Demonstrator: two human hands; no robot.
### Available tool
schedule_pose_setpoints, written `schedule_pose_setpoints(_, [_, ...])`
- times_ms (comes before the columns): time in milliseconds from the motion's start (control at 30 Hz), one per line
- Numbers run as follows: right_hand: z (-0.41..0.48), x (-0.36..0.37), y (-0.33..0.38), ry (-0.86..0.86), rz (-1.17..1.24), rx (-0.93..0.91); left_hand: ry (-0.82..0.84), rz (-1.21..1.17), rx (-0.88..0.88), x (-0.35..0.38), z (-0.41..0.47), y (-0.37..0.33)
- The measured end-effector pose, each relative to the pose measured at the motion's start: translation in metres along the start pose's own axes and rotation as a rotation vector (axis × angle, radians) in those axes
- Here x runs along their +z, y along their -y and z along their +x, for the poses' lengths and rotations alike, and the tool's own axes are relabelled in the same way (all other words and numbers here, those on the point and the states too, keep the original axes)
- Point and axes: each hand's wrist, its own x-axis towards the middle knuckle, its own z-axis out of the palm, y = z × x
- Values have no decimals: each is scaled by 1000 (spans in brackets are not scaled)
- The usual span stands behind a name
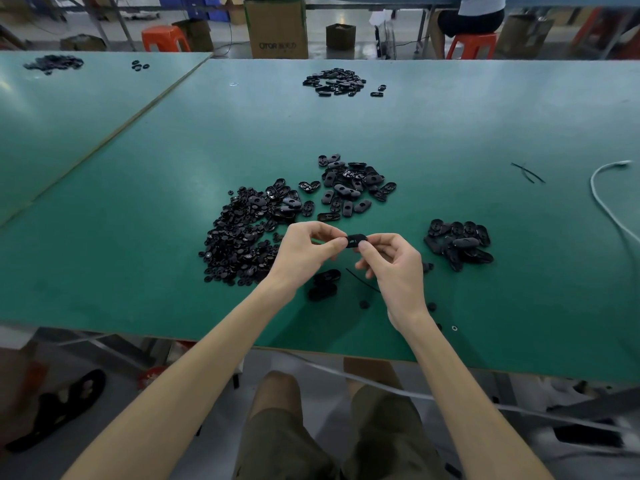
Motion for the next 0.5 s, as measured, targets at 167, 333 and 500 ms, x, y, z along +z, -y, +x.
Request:
schedule_pose_setpoints(167, [-1, -1, 0, 7, 1, 3, -25, 63, 18, 8, -1, 1])
schedule_pose_setpoints(333, [-2, -1, 0, 14, 5, -2, -32, 92, 7, 13, 1, 2])
schedule_pose_setpoints(500, [-1, -1, -1, 20, 10, -11, -38, 101, 8, 11, 2, 6])
